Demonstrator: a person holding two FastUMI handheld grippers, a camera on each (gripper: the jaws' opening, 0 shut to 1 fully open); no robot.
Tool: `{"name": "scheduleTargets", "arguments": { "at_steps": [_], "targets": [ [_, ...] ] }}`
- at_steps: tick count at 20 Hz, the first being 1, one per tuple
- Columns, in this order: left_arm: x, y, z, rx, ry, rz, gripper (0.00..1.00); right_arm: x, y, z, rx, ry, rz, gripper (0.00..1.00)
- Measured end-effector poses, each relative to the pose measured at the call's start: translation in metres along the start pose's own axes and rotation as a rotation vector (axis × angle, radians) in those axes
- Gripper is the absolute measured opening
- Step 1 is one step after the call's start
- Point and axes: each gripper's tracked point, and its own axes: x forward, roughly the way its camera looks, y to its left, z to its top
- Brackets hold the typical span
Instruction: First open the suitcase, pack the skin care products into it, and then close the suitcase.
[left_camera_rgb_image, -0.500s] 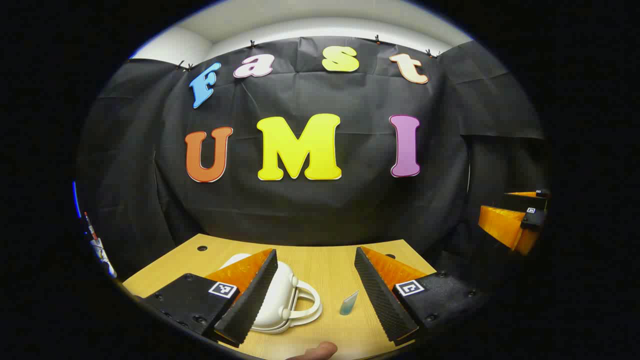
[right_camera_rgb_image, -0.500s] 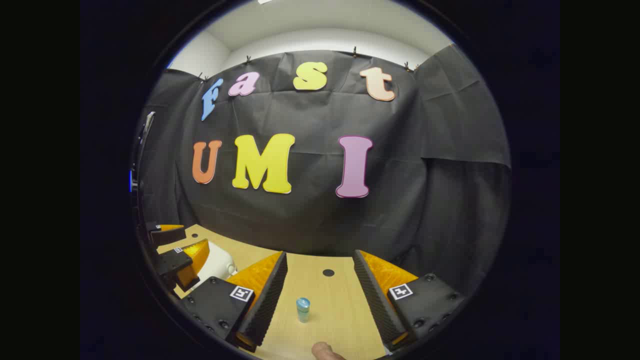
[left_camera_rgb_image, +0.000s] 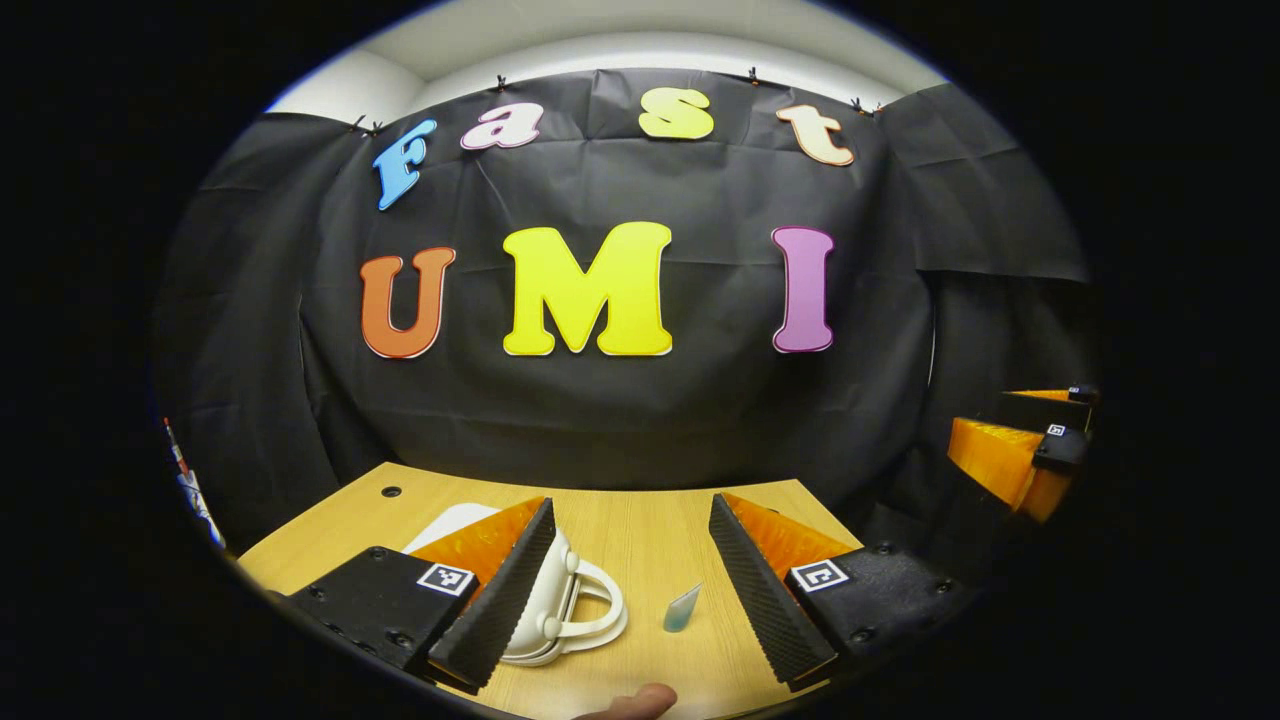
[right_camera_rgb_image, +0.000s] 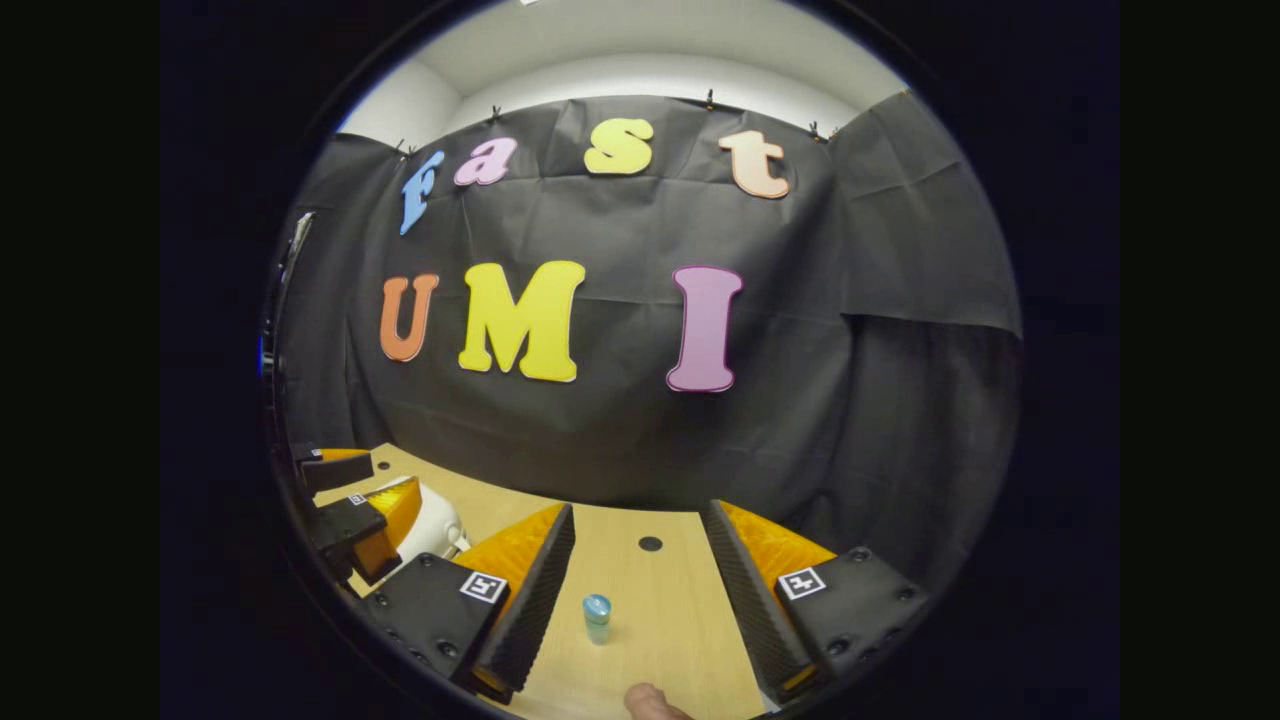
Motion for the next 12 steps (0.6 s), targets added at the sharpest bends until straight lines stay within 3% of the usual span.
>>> {"name": "scheduleTargets", "arguments": {
  "at_steps": [7,12],
  "targets": [
    [0.008,-0.002,-0.014,0.007,0.014,-0.002,0.99,0.004,-0.003,-0.005,-0.006,0.007,-0.002,0.78],
    [0.022,0.012,-0.063,0.060,0.080,0.019,0.99,0.004,-0.014,-0.017,-0.002,0.030,-0.029,0.80]
  ]
}}
